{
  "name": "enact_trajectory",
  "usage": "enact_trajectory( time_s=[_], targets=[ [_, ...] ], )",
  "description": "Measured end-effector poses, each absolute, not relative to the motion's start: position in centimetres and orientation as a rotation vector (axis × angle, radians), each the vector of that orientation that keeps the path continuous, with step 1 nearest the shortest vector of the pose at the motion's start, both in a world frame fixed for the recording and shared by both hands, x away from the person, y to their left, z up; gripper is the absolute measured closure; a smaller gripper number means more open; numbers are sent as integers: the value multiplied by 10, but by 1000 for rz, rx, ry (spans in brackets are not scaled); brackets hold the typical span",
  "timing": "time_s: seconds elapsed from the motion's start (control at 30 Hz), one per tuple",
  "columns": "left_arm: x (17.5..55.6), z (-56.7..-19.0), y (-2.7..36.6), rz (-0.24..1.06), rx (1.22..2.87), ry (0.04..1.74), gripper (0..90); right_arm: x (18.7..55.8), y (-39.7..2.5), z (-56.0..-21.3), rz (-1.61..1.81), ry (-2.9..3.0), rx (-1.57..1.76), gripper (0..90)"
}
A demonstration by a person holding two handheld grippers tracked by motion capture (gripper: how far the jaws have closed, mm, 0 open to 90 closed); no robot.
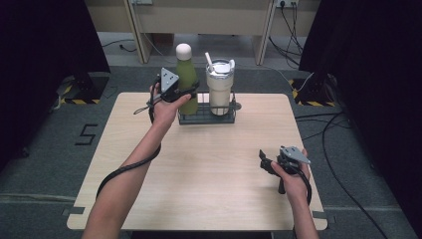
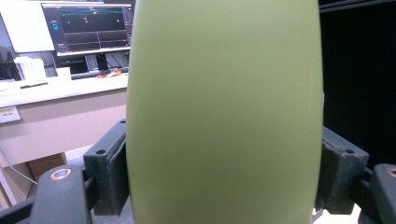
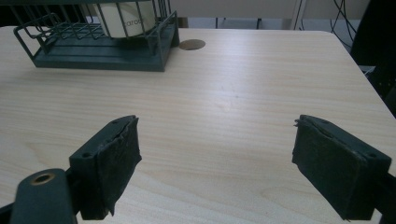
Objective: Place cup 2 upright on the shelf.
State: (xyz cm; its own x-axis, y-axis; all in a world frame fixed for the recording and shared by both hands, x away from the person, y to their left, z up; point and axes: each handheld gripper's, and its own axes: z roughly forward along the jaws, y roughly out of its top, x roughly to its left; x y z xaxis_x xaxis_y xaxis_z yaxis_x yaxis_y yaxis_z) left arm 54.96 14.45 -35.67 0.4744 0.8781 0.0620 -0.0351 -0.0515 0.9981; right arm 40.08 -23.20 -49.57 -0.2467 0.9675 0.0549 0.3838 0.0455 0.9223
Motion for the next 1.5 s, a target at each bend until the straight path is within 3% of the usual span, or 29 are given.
enact_trajectory(
  time_s=[1.5],
  targets=[
    [582,-350,141,904,1438,846,212,401,-238,-494,1197,1689,1381,150]
  ],
)
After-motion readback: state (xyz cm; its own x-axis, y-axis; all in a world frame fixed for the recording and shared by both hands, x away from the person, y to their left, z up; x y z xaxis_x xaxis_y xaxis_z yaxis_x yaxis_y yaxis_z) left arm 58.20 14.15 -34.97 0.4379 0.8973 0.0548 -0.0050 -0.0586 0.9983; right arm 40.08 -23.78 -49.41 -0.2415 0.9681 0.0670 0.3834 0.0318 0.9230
